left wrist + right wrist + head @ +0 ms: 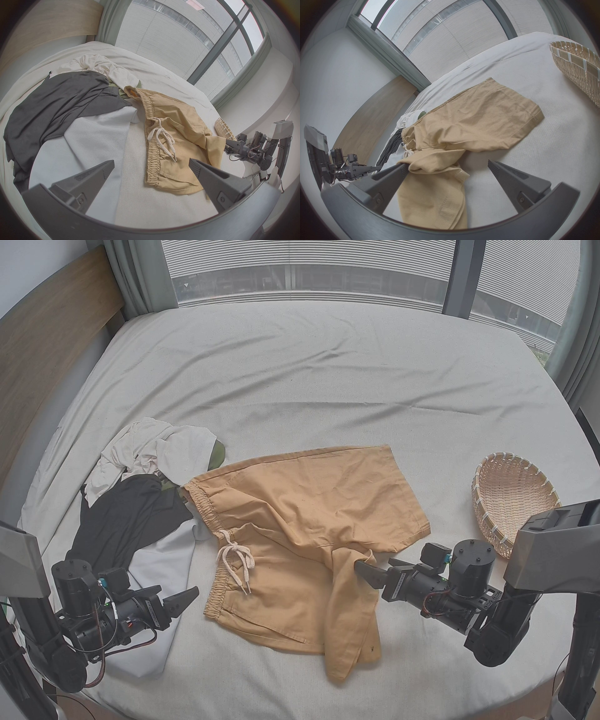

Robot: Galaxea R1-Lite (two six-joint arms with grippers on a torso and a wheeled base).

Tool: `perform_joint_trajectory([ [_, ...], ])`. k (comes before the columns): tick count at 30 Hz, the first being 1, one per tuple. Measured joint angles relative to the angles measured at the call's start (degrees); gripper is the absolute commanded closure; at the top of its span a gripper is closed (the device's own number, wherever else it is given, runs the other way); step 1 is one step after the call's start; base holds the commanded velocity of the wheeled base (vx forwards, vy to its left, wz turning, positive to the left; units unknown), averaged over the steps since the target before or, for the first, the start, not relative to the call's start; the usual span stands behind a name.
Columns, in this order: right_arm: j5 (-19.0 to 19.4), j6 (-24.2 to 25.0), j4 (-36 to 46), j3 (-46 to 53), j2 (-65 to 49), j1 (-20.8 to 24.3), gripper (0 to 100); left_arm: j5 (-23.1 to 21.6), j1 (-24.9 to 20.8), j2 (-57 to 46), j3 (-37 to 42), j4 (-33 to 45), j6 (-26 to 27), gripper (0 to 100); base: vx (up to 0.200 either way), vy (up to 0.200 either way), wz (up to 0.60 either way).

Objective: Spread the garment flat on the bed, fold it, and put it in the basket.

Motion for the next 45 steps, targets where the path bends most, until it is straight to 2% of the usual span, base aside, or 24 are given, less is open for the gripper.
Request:
perform_joint_trajectory([
  [13, 0.5, 0.5, 0.0, -0.1, 0.9, 3.3, 0, 0.0, 0.0, -0.1, 0.2, 0.0, 0.0, 0, 0.000, 0.000, 0.00],
  [29, 0.0, 0.8, -0.2, 4.1, 3.4, 0.0, 0, 0.0, 0.0, -0.1, 0.4, 0.0, 0.0, 0, 0.000, 0.000, 0.00],
  [41, 0.2, 0.9, -0.1, 9.0, -2.0, -1.0, 0, 0.0, -0.1, 0.0, 0.6, 0.0, -0.1, 0, 0.000, 0.000, 0.00],
  [45, 0.3, 0.0, 0.0, 10.3, -2.8, -2.6, 0, 0.0, -0.1, 0.0, 0.7, 0.0, -0.1, 0, 0.000, 0.000, 0.00],
])
